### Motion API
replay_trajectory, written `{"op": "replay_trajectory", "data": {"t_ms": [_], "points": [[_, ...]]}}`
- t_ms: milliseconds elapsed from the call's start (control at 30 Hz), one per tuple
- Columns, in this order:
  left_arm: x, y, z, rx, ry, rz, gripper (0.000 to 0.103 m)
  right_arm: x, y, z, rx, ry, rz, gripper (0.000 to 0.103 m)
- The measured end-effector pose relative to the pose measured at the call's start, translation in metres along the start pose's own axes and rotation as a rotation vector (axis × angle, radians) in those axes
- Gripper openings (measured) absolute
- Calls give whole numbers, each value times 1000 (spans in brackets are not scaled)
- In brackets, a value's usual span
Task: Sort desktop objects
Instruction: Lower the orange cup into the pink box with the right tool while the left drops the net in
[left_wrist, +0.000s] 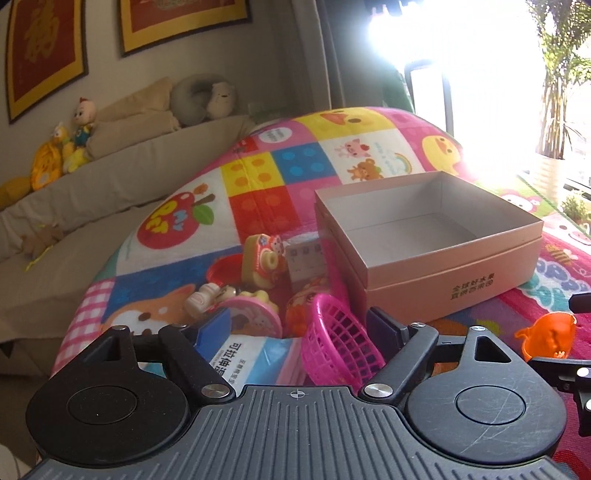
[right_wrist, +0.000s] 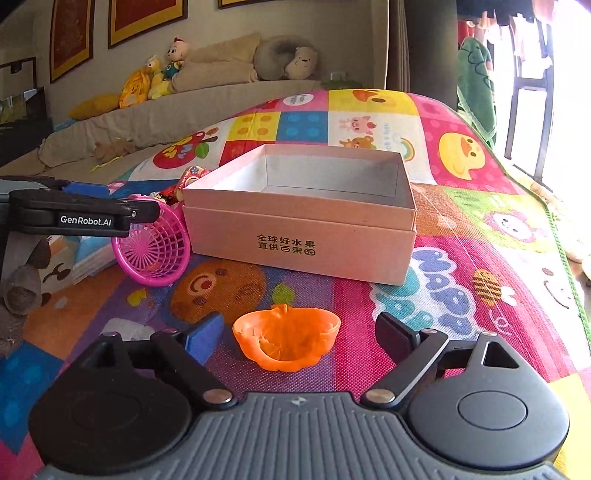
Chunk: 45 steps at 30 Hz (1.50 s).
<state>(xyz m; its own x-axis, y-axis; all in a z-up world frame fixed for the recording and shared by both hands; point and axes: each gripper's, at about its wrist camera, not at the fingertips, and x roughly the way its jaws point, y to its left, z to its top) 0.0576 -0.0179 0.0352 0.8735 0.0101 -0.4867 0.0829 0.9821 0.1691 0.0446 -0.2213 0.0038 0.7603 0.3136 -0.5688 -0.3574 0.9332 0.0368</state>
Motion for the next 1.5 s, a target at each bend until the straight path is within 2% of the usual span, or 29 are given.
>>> {"op": "replay_trajectory", "data": {"t_ms": [67, 133, 267, 400, 500, 567, 633, 733, 800, 867, 933, 1000, 1133, 1333, 1367, 1400, 1433, 1500], "points": [[-4, -3, -4, 10, 4, -20, 86, -1, 0, 0, 1, -3, 1, 92], [-7, -5, -7, 23, -3, 6, 86, -1, 0, 0, 2, -3, 2, 93], [-7, 7, -7, 54, -32, 145, 93, -2, -1, 1, 3, -6, 1, 96], [-1, 36, -7, 49, -16, 260, 96, -2, -1, 1, 4, -10, -1, 98], [3, 58, -13, 47, 19, 327, 96, -2, -1, 0, 5, -10, -3, 99], [0, 70, -16, 36, 19, 342, 97, -2, -1, 0, 5, -12, -4, 99], [-4, 78, -17, 26, 27, 335, 97, -2, -1, 0, 5, -13, -5, 100], [-16, 87, -16, -51, 45, 263, 97, -2, -1, 0, 5, -13, -6, 100], [-28, 85, -13, -116, 51, 165, 99, -2, -2, 0, 7, -15, -8, 100], [-38, 71, -10, -138, 38, 54, 101, -3, -2, 0, 9, -18, -10, 101], [-41, 50, -7, -116, 43, -41, 102, -3, -2, 0, 9, -18, -12, 101], [-33, 21, -6, -80, 69, -86, 102, -3, -2, 0, 11, -20, -16, 101], [-5, -12, -5, -39, 112, -37, 102, -6, -2, -2, 17, -38, -28, 101], [22, -25, -5, -10, 146, -22, 102, -9, -2, -2, 17, -57, -25, 103], [25, -24, -6, -18, 152, -19, 100, -9, -2, -2, 18, -57, -24, 103], [26, -22, -7, -23, 157, -21, 91, -9, -2, -2, 17, -57, -23, 103], [27, -22, -7, -24, 164, -21, 87, -9, -2, -2, 15, -56, -21, 103], [25, -20, -9, -23, 156, -23, 87, -7, 0, -1, 6, -46, -16, 103]]}}
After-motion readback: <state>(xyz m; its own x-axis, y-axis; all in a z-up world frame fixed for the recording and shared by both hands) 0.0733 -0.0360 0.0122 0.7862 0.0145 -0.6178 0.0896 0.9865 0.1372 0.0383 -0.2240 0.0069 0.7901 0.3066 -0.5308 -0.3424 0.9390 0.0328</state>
